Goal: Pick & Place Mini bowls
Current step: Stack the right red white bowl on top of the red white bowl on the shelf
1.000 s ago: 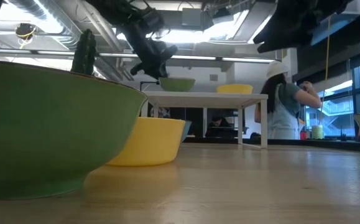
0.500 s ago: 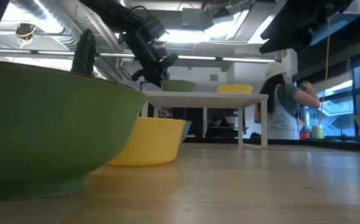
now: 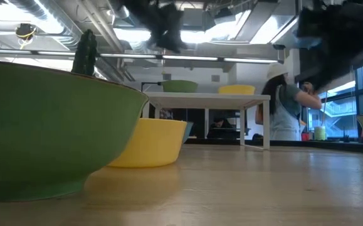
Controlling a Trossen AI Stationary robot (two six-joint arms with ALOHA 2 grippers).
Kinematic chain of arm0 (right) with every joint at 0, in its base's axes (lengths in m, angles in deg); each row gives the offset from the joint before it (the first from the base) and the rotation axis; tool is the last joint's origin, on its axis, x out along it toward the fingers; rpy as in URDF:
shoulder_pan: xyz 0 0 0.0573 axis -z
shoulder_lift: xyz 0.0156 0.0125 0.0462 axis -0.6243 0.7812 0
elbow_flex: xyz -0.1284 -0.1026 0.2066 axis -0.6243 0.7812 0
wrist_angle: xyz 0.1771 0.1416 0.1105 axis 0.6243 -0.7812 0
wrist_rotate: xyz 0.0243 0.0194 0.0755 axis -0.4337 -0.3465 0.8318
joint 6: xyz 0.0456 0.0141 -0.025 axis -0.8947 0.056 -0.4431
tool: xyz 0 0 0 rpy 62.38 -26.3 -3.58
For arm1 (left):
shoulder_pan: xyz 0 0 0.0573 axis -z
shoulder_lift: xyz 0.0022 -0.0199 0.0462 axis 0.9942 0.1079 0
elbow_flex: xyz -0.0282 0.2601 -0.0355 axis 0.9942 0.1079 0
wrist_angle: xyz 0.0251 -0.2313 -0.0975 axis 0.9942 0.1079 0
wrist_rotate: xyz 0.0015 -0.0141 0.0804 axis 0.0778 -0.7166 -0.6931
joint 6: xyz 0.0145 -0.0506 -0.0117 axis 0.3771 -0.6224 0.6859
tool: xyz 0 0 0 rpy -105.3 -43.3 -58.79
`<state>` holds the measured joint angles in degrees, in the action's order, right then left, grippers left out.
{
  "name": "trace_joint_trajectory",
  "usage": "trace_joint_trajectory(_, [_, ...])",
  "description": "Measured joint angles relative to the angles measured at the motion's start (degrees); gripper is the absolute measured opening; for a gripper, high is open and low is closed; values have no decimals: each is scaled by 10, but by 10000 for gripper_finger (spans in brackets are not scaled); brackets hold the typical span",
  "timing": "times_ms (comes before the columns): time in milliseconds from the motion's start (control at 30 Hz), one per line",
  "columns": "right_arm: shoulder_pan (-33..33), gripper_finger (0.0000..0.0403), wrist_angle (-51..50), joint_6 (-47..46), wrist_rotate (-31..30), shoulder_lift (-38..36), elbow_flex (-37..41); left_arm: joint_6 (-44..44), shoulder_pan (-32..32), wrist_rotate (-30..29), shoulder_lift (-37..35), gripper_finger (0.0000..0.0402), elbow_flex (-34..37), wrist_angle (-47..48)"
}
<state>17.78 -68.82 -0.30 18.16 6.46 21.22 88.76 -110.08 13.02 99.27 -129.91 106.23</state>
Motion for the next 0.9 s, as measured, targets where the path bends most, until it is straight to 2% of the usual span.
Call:
trace_joint_trajectory(67, [-6,222,-14,-50,67,0,5,9,59,-3,2,187,0,9])
trace_joint_trajectory(133, [-15,219,-13,-85,118,0,15,14,118,-31,10,185,0,4])
trace_joint_trajectory(300, [-33,214,36,-178,193,9,69,17,229,-177,35,185,1,-3])
trace_joint_trajectory(400, [-53,213,88,-217,246,19,104,17,266,-231,48,185,1,-1])
trace_joint_trajectory(667, [-76,213,210,-233,258,26,131,-27,277,-238,61,185,1,33])
trace_joint_trajectory(900, [-81,213,220,-234,255,23,131,-51,269,-236,62,184,1,38])
